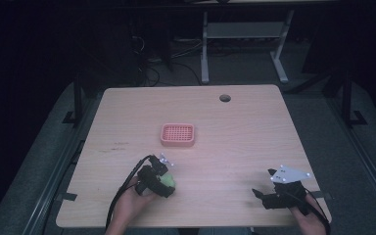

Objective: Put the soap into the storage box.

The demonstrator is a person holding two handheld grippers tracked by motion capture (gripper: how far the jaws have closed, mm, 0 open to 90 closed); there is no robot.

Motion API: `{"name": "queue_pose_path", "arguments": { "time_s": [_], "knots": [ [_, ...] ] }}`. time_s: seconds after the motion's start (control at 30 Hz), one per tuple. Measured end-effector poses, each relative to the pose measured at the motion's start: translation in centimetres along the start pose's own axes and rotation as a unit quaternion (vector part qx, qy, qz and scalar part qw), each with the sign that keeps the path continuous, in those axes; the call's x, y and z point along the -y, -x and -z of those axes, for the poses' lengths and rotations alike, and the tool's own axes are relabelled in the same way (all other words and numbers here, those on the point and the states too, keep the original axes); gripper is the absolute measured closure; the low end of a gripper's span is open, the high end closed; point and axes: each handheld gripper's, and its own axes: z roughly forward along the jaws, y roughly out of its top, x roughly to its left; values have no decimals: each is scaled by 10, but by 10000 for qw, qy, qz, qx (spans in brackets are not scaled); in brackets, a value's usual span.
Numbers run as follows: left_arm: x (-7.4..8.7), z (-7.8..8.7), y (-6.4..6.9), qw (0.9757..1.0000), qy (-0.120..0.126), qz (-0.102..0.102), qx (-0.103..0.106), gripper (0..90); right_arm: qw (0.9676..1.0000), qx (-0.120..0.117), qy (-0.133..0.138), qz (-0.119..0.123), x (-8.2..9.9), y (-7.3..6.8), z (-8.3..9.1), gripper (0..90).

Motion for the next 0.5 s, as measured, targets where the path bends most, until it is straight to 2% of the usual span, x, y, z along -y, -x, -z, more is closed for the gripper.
{"name": "queue_pose_path", "arguments": {
  "time_s": [0.5],
  "knots": [
    [-5, 15, -3, 10000, 25, -53, -57, 263, 10000, 9, -27, -5, 0, 0, -2, 138]
  ]
}}
